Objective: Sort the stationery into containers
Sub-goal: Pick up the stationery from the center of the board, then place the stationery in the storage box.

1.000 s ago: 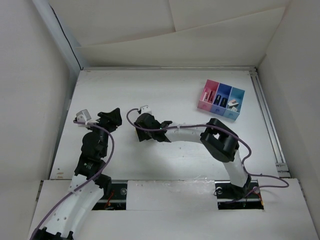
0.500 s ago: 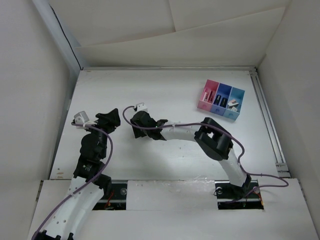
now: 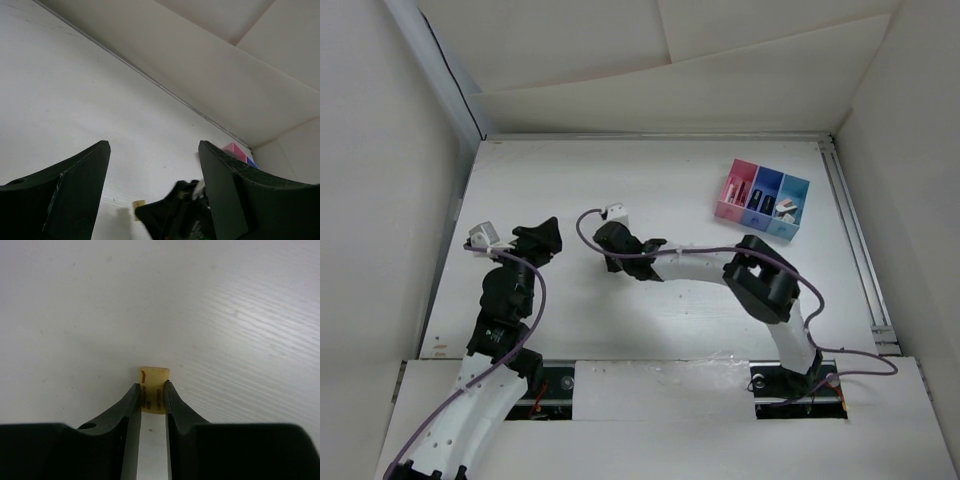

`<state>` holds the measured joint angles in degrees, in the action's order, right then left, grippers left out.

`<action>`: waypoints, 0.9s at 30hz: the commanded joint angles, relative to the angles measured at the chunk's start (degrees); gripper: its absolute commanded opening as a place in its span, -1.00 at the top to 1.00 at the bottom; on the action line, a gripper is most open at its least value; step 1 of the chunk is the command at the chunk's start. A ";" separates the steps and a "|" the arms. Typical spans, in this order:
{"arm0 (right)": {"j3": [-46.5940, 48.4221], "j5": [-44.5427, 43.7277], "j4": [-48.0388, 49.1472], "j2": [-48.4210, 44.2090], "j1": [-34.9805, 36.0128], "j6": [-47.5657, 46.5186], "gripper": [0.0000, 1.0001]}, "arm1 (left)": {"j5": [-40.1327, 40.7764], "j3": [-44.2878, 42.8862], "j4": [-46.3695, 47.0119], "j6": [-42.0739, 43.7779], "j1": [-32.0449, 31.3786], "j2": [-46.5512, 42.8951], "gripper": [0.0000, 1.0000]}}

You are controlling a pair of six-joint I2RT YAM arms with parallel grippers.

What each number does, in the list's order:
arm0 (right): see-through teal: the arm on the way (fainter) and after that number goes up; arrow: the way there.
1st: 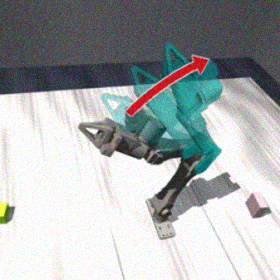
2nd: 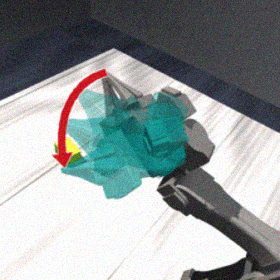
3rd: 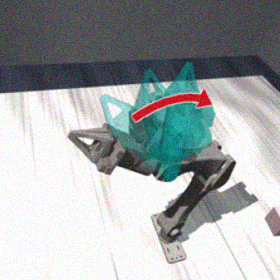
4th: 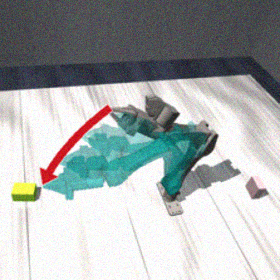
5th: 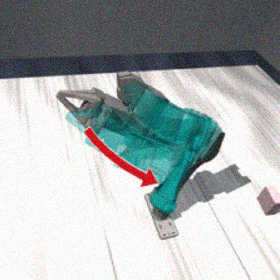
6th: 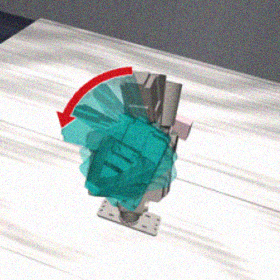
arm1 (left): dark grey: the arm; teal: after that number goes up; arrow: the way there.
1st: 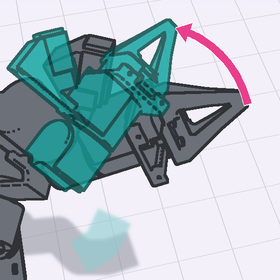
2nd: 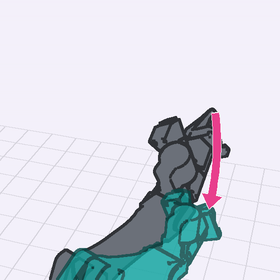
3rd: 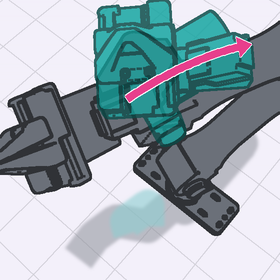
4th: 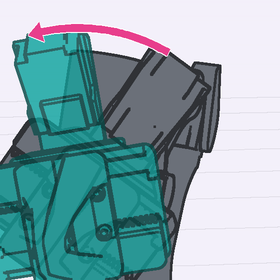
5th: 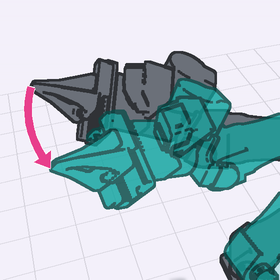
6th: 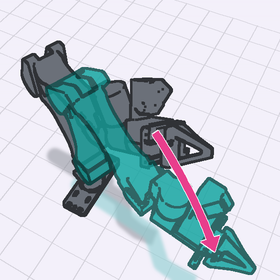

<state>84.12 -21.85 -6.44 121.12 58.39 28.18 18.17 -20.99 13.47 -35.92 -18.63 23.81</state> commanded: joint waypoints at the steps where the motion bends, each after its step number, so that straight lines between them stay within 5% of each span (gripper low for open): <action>1: -4.54 -5.14 1.25 -13.32 -5.20 1.95 0.94 | -1.47 0.25 3.04 0.33 -0.18 0.61 -0.37; 8: -17.04 -8.47 0.38 -30.21 -27.43 5.47 0.94 | -7.79 -0.28 6.82 2.16 -0.18 5.71 -0.43; 14: -20.21 -13.75 -3.41 -34.72 -45.96 8.64 0.94 | -14.04 -2.91 8.41 3.23 -0.18 14.58 -0.52; 17: -20.83 -12.17 -3.41 -35.25 -51.08 9.26 0.94 | -15.27 -3.52 9.03 3.23 -0.18 15.83 -0.57; 18: -20.84 -12.17 -3.41 -35.25 -52.05 9.87 0.94 | -15.27 -3.53 9.03 3.84 -0.18 16.35 -0.99; 24: -20.84 -10.42 -3.41 -31.13 -55.23 10.93 0.92 | -15.27 -3.53 9.03 3.84 -0.18 16.35 -1.00; 27: -21.45 -10.41 -2.79 -29.63 -55.23 11.45 0.70 | -15.27 -3.53 9.03 3.84 -0.18 16.35 -1.00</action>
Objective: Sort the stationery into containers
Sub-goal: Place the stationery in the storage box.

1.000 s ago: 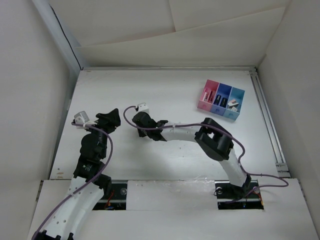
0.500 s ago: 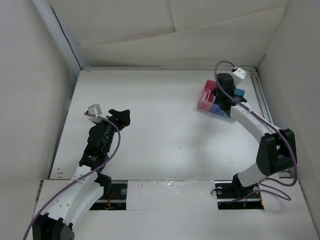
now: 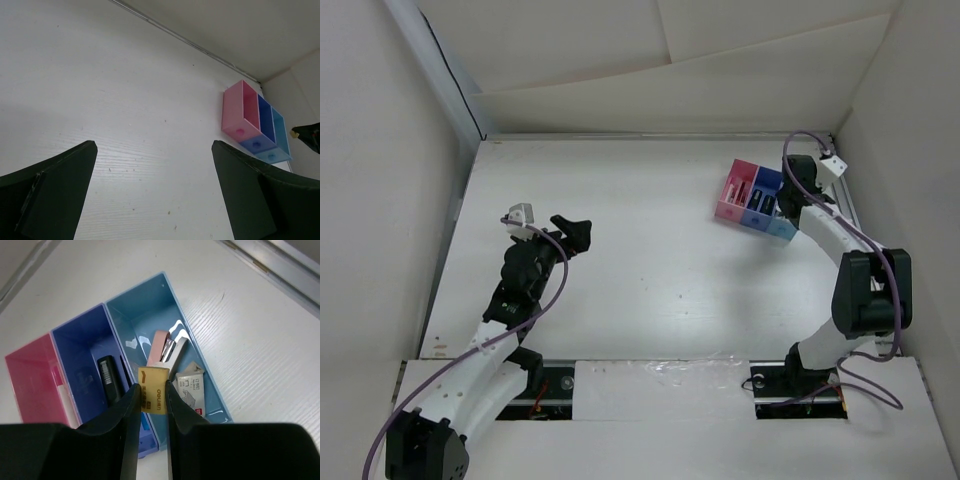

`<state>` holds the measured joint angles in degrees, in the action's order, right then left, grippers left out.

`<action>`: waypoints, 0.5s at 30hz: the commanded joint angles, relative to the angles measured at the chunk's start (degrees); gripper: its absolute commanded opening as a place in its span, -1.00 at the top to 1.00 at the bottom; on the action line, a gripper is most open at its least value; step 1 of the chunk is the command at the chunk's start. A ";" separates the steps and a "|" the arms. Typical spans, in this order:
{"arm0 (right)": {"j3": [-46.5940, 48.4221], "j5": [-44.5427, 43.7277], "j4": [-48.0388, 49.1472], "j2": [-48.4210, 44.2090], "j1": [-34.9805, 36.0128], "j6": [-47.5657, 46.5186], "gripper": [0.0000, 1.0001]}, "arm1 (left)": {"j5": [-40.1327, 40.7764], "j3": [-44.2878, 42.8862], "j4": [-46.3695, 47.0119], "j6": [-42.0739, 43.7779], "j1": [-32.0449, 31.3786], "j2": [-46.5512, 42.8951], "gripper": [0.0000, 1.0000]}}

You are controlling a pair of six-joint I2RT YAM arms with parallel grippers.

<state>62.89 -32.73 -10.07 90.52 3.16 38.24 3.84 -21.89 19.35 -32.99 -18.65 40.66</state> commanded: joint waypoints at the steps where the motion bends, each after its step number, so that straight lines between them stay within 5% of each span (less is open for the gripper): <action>1: -0.23 0.47 0.84 0.97 -0.60 1.40 0.61 | -0.94 -2.63 3.15 0.91 -0.15 -0.50 -1.00; 6: -0.23 1.18 0.84 0.27 -0.61 1.40 -0.27 | -0.41 -2.63 3.15 0.91 -0.15 0.03 -1.00; 9: 0.38 1.18 0.31 -1.74 -0.61 1.40 -0.63 | -0.41 -2.63 3.15 0.91 -0.15 0.64 -1.00; 15: 0.39 1.71 -3.11 -7.72 2.19 0.70 -0.81 | -3.21 -3.25 4.46 1.53 -0.15 4.50 -1.00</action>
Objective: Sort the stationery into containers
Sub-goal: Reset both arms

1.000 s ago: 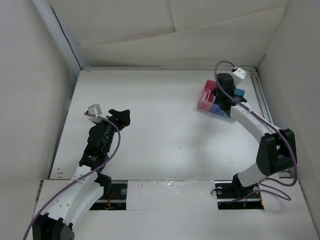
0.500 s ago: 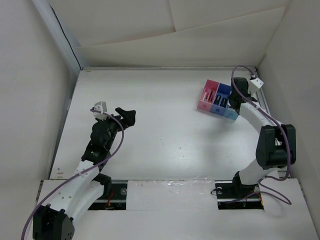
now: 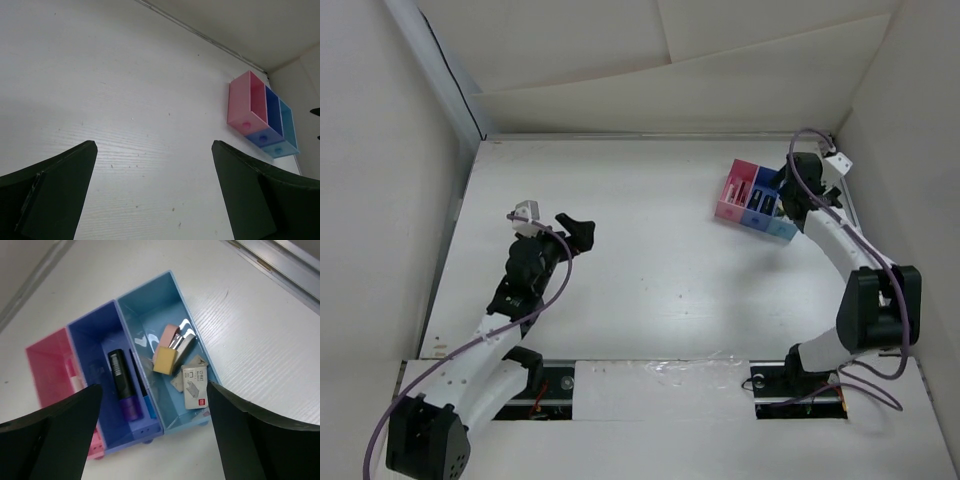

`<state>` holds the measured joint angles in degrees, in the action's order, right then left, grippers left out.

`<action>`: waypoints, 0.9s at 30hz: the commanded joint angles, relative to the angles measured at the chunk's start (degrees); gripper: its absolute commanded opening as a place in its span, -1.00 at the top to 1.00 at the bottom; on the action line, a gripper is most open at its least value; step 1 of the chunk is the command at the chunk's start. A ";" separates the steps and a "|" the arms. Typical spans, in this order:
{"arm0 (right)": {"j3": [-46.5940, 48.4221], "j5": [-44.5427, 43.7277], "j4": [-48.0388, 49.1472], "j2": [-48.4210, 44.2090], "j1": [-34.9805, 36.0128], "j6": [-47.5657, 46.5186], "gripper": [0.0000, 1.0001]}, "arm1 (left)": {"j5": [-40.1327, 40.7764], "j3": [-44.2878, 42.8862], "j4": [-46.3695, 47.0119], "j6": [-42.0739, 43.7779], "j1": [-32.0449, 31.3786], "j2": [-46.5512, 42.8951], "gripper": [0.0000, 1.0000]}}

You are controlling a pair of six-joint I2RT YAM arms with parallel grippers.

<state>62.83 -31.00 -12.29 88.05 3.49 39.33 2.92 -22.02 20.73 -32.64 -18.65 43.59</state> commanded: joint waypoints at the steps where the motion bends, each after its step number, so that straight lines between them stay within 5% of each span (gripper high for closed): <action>1: -0.24 -0.02 -0.89 -7.69 2.83 -1.01 -0.87 | -2.82 -3.72 2.56 1.18 -0.15 2.19 -1.00; 2: -0.25 0.67 -0.89 -8.85 3.89 -1.53 -1.00 | -2.83 -4.78 2.56 1.18 -0.15 2.89 -1.00; 13: -2.53 9.11 -3.88 -16.77 31.89 -7.60 -1.00 | -8.98 -5.14 3.17 1.71 -0.15 2.91 -1.00; 17: -4.03 5.45 -3.35 -19.75 42.44 -8.13 -1.00 | -10.12 -3.12 4.05 0.57 -0.15 0.27 -1.00; 27: -4.56 -1.68 -12.73 -25.55 53.37 -4.80 -1.00 | -10.65 1.35 8.96 -2.60 -0.15 -2.20 -1.00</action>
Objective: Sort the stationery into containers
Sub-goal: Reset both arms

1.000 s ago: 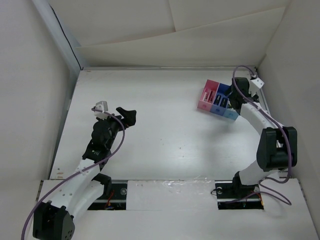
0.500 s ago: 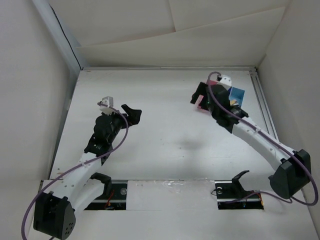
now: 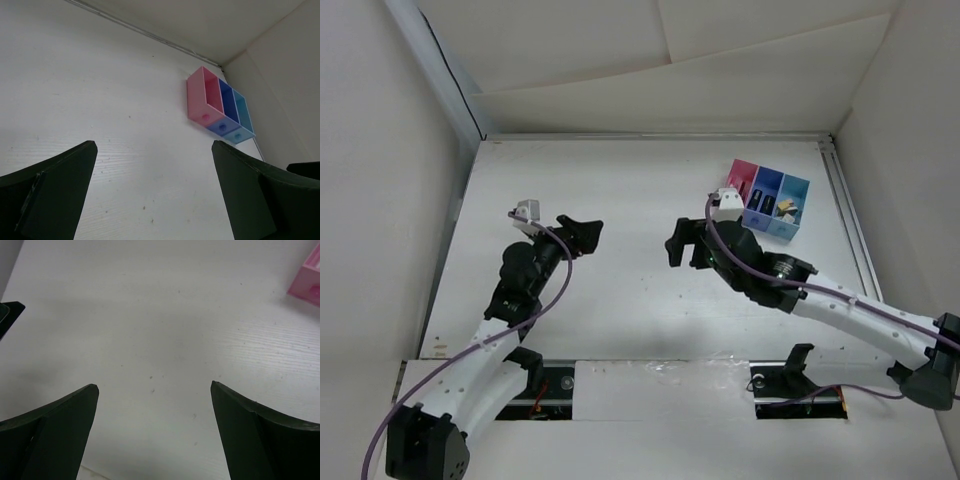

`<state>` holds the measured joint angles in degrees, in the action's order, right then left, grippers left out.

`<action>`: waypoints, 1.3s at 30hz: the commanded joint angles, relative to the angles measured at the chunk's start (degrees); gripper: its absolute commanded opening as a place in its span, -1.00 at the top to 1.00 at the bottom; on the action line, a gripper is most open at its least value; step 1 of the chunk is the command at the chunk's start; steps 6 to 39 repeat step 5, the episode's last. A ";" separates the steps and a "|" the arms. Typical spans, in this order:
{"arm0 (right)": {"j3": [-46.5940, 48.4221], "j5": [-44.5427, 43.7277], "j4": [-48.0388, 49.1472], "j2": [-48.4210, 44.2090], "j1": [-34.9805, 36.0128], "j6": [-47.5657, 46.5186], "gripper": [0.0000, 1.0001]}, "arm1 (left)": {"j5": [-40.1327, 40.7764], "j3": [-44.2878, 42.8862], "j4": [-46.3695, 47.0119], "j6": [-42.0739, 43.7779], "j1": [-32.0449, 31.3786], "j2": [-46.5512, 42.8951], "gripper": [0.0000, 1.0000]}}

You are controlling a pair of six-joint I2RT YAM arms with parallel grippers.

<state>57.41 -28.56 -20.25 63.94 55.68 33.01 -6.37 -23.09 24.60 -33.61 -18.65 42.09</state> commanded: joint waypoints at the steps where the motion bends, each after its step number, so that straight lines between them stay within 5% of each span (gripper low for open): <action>1: 1.56 -5.10 -5.93 -1.45 1.71 1.53 -1.00 | -1.36 2.44 5.89 -1.64 -0.15 -0.17 -1.00; 39: 3.68 -6.60 -8.84 -2.68 2.33 1.53 -1.00 | -3.03 2.44 5.90 -0.94 -0.15 1.77 -1.00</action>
